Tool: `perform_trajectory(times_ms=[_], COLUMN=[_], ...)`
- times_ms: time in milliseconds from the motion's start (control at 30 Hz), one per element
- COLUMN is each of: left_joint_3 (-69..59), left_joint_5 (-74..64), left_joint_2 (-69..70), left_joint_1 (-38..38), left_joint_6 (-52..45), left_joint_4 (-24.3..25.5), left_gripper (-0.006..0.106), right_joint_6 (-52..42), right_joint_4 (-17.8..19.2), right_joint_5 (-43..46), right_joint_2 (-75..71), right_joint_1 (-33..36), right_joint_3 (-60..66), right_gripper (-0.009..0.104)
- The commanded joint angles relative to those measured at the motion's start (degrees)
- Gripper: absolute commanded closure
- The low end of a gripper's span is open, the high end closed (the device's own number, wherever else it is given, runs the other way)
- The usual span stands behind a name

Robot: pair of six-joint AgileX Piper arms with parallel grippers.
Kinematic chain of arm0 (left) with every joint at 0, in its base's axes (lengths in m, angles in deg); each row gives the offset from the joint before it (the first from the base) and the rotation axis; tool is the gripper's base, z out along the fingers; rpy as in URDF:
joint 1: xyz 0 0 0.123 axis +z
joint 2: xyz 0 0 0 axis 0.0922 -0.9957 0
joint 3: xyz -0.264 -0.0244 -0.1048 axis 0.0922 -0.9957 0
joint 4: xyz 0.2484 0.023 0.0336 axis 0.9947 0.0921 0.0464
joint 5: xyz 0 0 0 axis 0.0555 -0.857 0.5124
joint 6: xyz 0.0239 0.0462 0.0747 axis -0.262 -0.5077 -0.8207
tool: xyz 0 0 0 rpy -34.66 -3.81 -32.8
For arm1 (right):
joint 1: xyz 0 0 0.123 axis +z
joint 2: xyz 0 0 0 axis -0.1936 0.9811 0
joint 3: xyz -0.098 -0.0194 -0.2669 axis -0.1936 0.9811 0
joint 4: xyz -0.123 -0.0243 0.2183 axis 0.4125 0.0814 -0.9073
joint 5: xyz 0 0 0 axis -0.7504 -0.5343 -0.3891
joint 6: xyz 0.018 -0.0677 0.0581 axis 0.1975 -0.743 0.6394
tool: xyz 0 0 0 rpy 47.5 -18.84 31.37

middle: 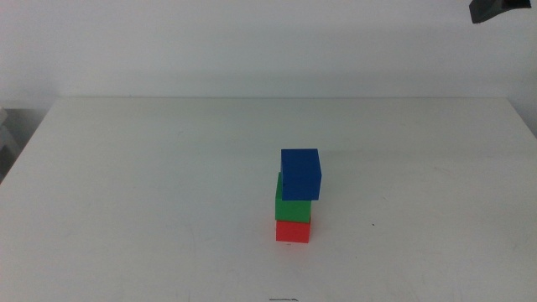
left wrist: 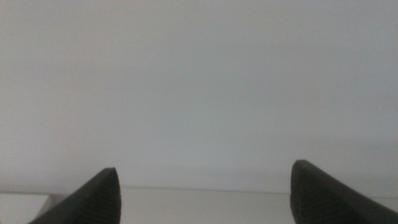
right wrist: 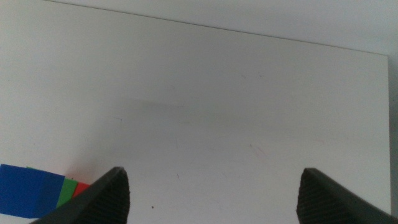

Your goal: Stack red cubes first, then green, then blue cubes in a specific spot.

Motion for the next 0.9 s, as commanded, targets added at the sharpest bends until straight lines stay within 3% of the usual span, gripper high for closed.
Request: perform_trajectory(times_ms=[0,333,433,667,733,867], left_joint_3=[0.24,-0.73,-0.95,-6.23,-8.87,-13.69], left_joint_5=[4.93,4.68,4.68,6.23,6.86,6.86], left_joint_2=[1.67,2.73,2.6,3.45,3.81,5.04], left_joint_1=[1.28,1.7,1.7,1.7,1.7,1.7], left_joint_6=[1.02,1.02,1.02,1.02,1.02,1.02], left_joint_4=[-0.65,-0.8,-0.81,-1.28,-1.79,-5.12], left_gripper=[0.007,0.007,0.007,0.007,0.007,0.007], right_joint_6=[-0.46,-0.46,-0.46,-0.46,-0.46,-0.46], right_joint_4=[0.79,0.9,2.81,9.83,9.52,5.26], right_joint_5=[0.19,0.19,1.62,20.67,23.18,22.32], right_joint_2=[-2.08,-2.08,-1.73,-5.67,-6.98,-8.68], right_joint_1=[-0.51,-0.51,-0.51,-0.51,-0.46,-0.46], right_joint_3=[-1.81,-1.62,-1.54,-1.02,-0.96,-0.96], right_gripper=[0.019,0.019,0.019,0.019,0.019,0.019])
